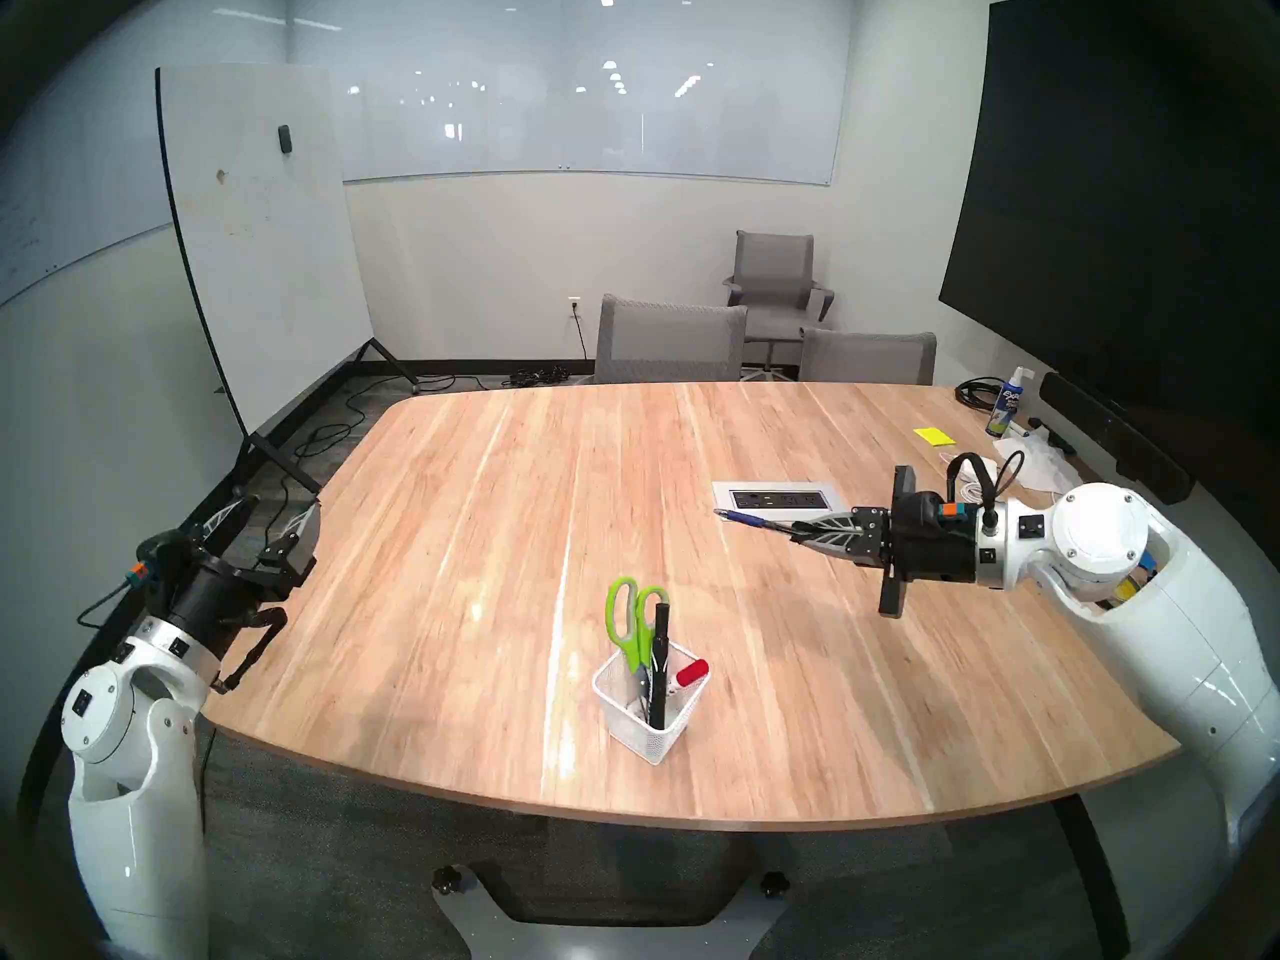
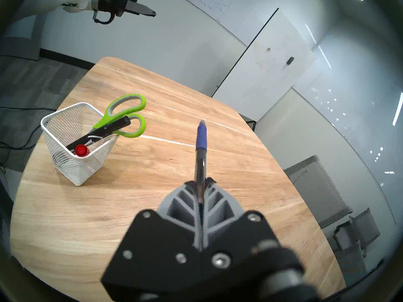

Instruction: Place the pen, the marker, and the scissors into the pen holder

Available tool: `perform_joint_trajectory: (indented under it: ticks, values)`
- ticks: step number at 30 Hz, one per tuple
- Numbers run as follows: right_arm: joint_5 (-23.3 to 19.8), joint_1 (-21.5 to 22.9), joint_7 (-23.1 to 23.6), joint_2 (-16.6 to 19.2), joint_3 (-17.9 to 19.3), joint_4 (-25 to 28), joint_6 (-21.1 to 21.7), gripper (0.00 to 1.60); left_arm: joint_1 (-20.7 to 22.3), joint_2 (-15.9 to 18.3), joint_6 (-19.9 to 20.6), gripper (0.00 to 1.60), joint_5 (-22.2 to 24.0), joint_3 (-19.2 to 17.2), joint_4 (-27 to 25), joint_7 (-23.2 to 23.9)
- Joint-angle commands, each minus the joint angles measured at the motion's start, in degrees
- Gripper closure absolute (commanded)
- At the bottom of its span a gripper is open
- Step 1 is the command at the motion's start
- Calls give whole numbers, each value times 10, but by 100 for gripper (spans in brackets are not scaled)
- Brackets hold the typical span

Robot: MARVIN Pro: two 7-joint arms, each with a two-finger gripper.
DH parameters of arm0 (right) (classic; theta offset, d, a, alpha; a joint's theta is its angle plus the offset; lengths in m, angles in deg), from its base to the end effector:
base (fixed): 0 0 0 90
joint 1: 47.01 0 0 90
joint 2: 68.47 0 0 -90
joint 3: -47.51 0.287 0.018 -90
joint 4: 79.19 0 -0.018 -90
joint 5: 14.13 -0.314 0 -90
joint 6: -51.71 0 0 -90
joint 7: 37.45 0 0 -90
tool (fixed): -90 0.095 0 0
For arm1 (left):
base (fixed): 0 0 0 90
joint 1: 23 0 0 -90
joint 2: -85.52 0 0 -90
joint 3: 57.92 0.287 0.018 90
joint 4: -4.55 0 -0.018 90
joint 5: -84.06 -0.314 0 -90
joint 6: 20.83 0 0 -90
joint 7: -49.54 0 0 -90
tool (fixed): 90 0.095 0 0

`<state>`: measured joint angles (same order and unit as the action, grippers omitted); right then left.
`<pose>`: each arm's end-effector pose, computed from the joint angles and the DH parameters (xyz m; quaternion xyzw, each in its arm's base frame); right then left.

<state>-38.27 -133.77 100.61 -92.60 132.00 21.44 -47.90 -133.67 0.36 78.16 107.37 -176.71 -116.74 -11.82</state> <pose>0.3857 -0.1405 -0.1474 -0.5725 -0.6031 -0.5495 0.0807 0.2906 0.1408 -0.1949 0.6478 -0.0164 0.7569 0.0848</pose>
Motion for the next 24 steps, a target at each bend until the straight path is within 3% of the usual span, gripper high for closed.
perform_joint_trajectory:
  ticks: [1, 24]
  values:
    - [-1, 8, -1, 2, 6, 3, 0, 160, 1, -1, -1, 0, 0, 1, -13, -1]
    - [-1, 8, -1, 2, 6, 3, 0, 160, 1, -1, -1, 0, 0, 1, -13, -1]
